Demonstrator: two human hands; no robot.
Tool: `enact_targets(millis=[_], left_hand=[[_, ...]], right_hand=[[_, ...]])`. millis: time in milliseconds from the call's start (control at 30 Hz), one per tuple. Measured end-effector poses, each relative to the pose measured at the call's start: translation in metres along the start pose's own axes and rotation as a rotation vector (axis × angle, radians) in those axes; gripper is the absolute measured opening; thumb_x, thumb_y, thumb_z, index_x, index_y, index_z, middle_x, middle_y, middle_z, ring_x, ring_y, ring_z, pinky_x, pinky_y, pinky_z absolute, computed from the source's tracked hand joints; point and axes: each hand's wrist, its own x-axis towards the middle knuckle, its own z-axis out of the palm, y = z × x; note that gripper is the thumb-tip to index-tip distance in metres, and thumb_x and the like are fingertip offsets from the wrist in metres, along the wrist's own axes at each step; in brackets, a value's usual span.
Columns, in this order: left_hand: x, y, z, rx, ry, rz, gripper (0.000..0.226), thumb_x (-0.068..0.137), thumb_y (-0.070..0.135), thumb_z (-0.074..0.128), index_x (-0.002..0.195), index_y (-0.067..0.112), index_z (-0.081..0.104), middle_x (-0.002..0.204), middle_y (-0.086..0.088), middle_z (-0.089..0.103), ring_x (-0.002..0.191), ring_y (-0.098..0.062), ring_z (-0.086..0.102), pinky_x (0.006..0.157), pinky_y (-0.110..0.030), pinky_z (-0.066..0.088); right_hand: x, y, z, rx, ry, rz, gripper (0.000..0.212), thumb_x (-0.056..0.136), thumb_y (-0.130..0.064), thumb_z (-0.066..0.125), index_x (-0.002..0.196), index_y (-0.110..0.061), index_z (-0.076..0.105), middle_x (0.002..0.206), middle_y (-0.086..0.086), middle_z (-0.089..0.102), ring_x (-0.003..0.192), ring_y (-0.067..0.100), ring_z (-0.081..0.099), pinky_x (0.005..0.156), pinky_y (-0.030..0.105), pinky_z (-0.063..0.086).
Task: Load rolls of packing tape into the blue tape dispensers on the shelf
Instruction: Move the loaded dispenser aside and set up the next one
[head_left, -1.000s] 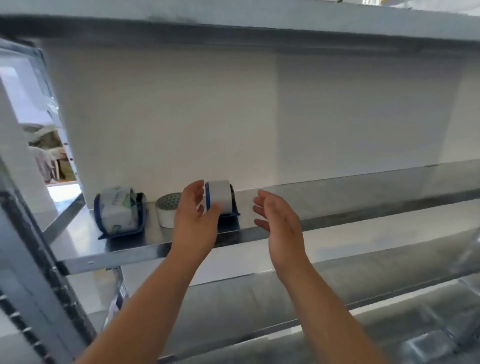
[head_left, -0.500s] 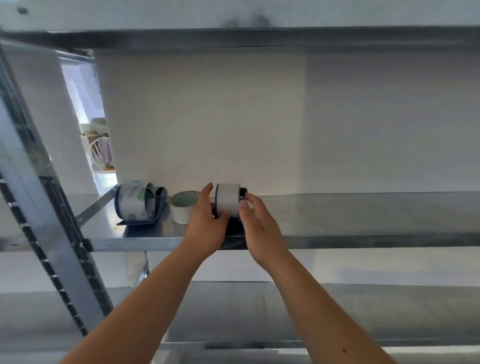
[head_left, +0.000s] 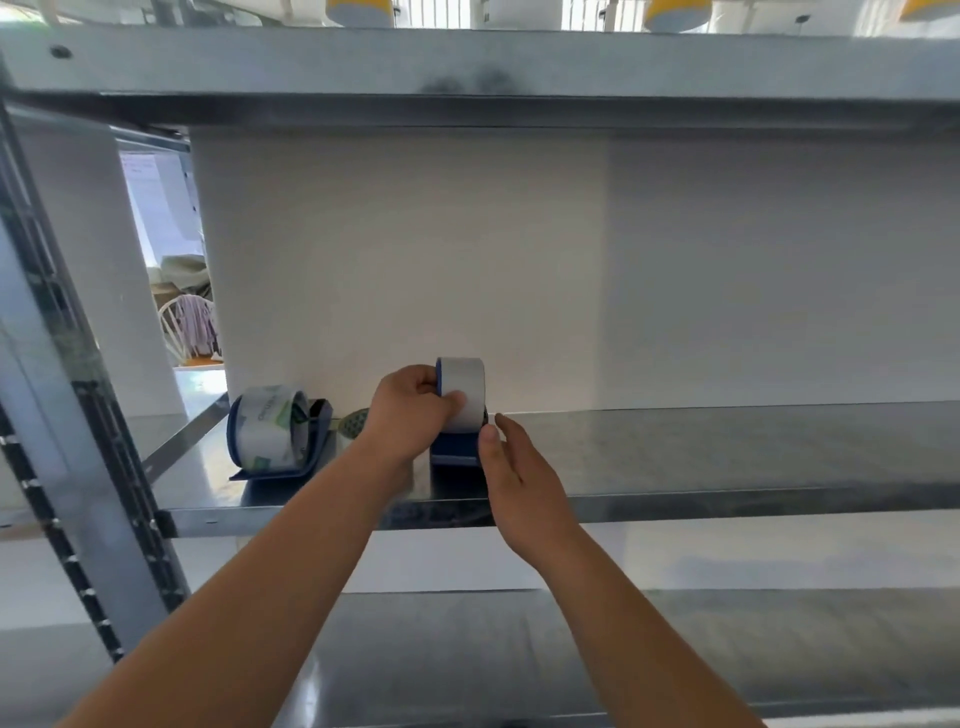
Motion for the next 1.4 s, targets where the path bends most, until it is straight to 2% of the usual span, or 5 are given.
enact_targets(millis=[433,667,933,1167,1400], left_hand=[[0.029,0.033,0.01,-0.021,-0.054,0.022,0.025,0.099,0.019,0.068,0.121,0.007,0.069,0.109,-0.006,0.071,0.095,-0.021,0.068,0.06,-0.02,0.053],[0.031,0.022,0.001,-0.049,-0.032,-0.042,0.024,0.094,0.026,0.076,0.107,0.005,0.073,0.098,-0.008,0.073,0.078,-0.017,0.067,0.051,-0.015,0.051],[0.026,0.02,-0.005,0.011,-0.036,0.023,0.036,0.091,0.05,0.074,0.083,0.015,0.07,0.082,-0.001,0.074,0.074,-0.015,0.069,0.064,-0.027,0.054],[0.028,0.019,-0.006,0.003,-0.048,0.005,0.014,0.095,0.025,0.068,0.089,0.014,0.062,0.094,-0.011,0.066,0.087,-0.025,0.063,0.082,-0.042,0.054],[0.025,0.015,-0.01,0.052,0.035,0.068,0.017,0.097,0.024,0.064,0.08,0.029,0.066,0.088,0.002,0.072,0.077,-0.013,0.067,0.063,-0.025,0.053]], right_hand=[[-0.004,-0.001,0.015,-0.407,0.104,-0.16,0.06,0.095,-0.076,0.024,0.061,-0.031,0.044,0.059,-0.01,0.048,0.058,0.006,0.048,0.062,0.023,0.037],[0.039,-0.032,-0.009,-0.076,0.3,-0.093,0.037,0.102,-0.05,0.057,0.13,-0.029,0.067,0.12,-0.008,0.066,0.106,0.011,0.063,0.089,0.026,0.051],[0.056,-0.038,-0.02,0.081,0.403,-0.1,0.008,0.102,-0.021,0.061,0.107,-0.018,0.067,0.103,0.001,0.071,0.092,0.017,0.066,0.069,0.021,0.045],[0.044,-0.008,-0.049,-0.898,0.247,-0.101,0.04,0.101,-0.021,0.057,0.14,-0.026,0.063,0.137,0.004,0.067,0.119,0.024,0.06,0.096,0.035,0.045],[0.03,0.01,-0.035,-0.886,0.343,-0.151,0.041,0.094,-0.027,0.058,0.134,-0.029,0.067,0.137,-0.003,0.065,0.125,0.022,0.057,0.101,0.04,0.04]])
